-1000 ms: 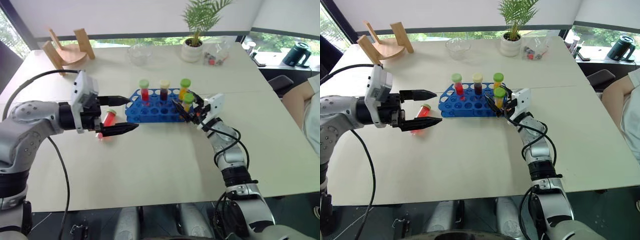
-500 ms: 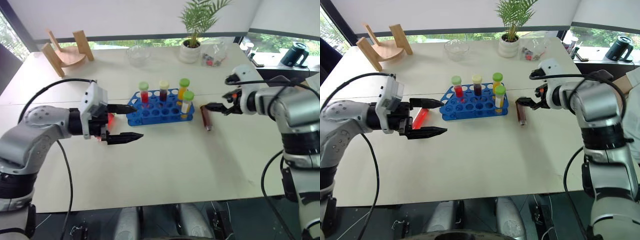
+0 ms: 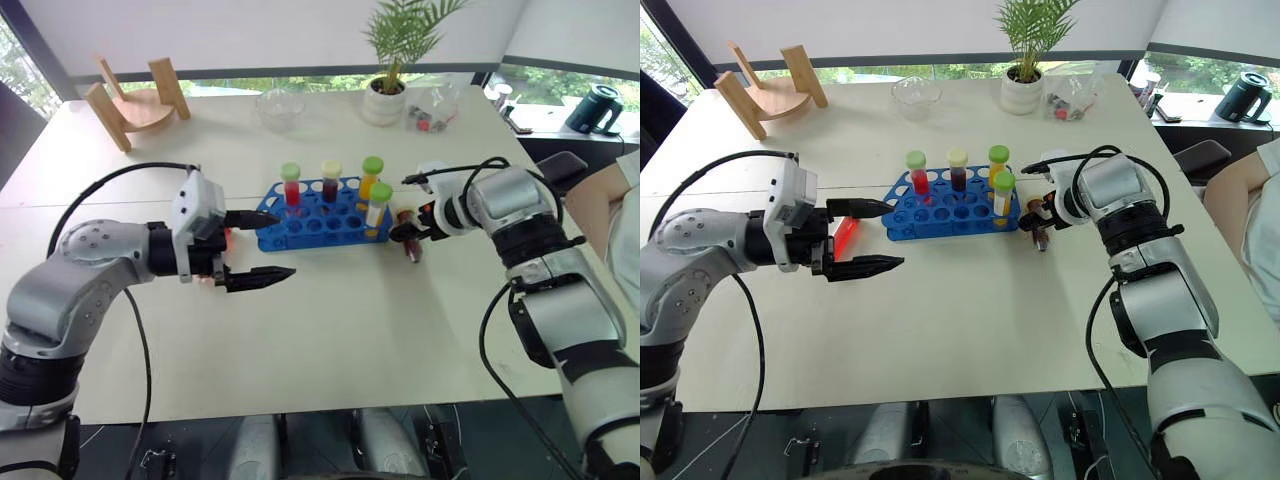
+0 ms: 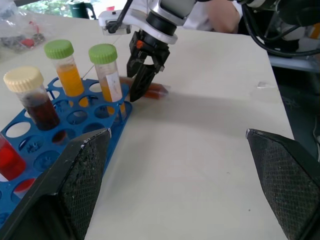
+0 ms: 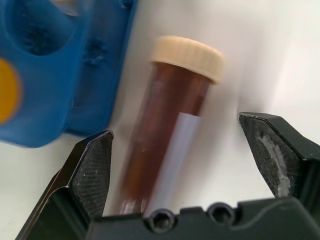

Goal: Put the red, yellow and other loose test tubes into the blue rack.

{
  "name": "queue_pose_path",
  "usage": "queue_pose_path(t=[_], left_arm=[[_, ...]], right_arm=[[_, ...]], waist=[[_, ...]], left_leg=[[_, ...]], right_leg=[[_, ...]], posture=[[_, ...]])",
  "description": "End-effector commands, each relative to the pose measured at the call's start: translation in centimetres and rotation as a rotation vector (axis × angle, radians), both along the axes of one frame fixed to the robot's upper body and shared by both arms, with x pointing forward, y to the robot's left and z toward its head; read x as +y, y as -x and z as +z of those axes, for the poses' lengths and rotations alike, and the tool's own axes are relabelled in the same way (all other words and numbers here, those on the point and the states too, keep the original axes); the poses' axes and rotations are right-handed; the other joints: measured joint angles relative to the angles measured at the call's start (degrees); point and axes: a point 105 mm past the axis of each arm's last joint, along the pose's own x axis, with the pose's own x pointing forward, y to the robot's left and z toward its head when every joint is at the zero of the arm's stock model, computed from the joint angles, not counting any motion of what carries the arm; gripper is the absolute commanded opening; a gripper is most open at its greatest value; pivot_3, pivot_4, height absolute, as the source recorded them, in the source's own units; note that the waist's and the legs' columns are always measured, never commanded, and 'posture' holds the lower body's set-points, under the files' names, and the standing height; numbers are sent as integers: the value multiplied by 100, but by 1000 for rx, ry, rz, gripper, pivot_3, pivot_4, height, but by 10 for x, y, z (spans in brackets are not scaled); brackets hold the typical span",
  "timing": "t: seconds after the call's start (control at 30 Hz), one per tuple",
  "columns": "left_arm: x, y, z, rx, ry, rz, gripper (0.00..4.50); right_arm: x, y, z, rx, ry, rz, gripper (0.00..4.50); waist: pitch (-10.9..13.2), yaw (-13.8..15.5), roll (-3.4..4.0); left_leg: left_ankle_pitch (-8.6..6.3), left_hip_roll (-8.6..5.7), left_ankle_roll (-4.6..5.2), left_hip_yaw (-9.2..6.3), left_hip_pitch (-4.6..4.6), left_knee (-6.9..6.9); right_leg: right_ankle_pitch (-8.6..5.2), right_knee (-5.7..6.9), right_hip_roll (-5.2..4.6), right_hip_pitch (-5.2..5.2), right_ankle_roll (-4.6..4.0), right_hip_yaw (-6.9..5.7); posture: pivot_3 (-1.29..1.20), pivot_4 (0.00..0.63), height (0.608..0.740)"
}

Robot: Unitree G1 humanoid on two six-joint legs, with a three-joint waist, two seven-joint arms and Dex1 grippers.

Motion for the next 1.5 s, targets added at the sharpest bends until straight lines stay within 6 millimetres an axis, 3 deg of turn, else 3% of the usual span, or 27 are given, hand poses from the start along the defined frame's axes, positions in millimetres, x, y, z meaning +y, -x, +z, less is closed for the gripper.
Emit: queue_pose_path(t=[0.03, 0.2, 0.23, 0.4, 0.47, 0.6, 0.7, 0.8, 0.87, 1.13, 1.5], left_arm=[[1, 3, 9, -43, 22, 8, 4500], [-1, 3, 8, -42, 27, 9, 4500], [-2, 3, 8, -42, 28, 9, 4500], [-1, 1, 9, -44, 29, 10, 4500], [1, 1, 10, -47, 26, 15, 4500], [8, 1, 12, -47, 15, 42, 4500], [11, 0, 13, -44, 10, 51, 4500], [15, -3, 16, -42, 10, 62, 4500], [18, -5, 19, -42, 8, 70, 4500], [30, -8, 25, -36, -39, 91, 4500], [35, -5, 30, -37, -63, 104, 4500]], right_arm=[[-2, -5, 1, -16, 37, 15, 3583], [1, -6, -3, -7, 28, 14, 1047], [1, -5, -3, -2, 26, 13, 840], [-6, 9, 7, 32, -3, 2, 839], [-3, 24, 23, 25, -50, 21, 839], [26, 82, 75, -170, -209, 299, 839], [51, 115, 88, -278, -371, 480, 839], [70, 127, 90, -420, -470, 564, 839], [87, 129, 98, -621, -551, 631, 839], [127, 88, 93, -1051, -791, 435, 839], [157, 52, 70, -1199, -808, 297, 839]], waist=[[0, -8, 0], [-2, -15, -4], [-3, -15, -5], [-2, 13, -3], [0, 39, 0], [6, 72, 8], [3, -2, 3], [3, 2, 0], [3, 8, -1], [2, -5, -2], [4, -11, 0]], left_leg=[[0, 0, 0, 0, 1, 0], [0, 1, 0, -2, 8, 1], [0, 2, 0, -2, 8, 1], [0, 2, 0, -3, 9, 1], [0, 1, 0, -7, 5, -2], [-2, 0, 3, -15, -34, -4], [-3, 3, 5, -19, -42, -3], [-4, 13, 5, -19, -2, -5], [-4, 17, 5, -19, 9, -4], [-3, 27, 3, -14, 9, 1], [-1, 34, -2, -10, 9, -4]], right_leg=[[0, 0, 0, 1, 0, 0], [0, 1, 2, 7, 0, 0], [0, 1, 3, 8, 0, 0], [0, 1, 3, 9, 0, 0], [-1, 0, 3, 7, -1, -3], [-1, -13, 1, -21, 0, -6], [-1, -11, 6, -29, 1, -7], [-1, -11, 21, 6, -1, -6], [-2, -11, 26, 18, -2, -5], [1, -10, 35, 16, -4, 1], [2, -7, 37, 12, -7, 2]], posture=[[0, 150, 740], [0, 150, 740], [0, 150, 740], [0, 150, 740], [0, 150, 740], [0, 150, 740], [0, 150, 740], [0, 150, 740], [0, 150, 740], [0, 150, 740], [0, 150, 740]])
